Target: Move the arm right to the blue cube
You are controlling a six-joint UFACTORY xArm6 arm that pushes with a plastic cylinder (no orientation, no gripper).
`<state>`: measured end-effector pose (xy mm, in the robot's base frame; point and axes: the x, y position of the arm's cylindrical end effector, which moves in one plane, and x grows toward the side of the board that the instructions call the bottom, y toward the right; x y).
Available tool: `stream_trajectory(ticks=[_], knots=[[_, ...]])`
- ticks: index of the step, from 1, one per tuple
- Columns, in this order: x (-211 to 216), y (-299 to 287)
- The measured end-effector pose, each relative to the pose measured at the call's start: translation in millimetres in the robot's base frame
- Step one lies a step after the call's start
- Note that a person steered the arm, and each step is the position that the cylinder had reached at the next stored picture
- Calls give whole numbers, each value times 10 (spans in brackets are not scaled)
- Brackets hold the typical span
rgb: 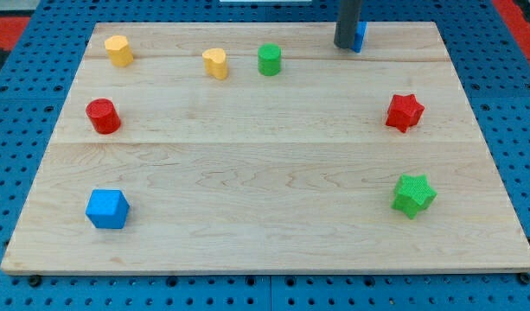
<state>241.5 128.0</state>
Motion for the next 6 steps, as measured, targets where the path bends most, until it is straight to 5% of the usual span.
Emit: stream_trajectory(ticks=[1, 2, 5, 6], knots=[[384, -11], [1269, -381], [3343, -2358], [3687, -3086]])
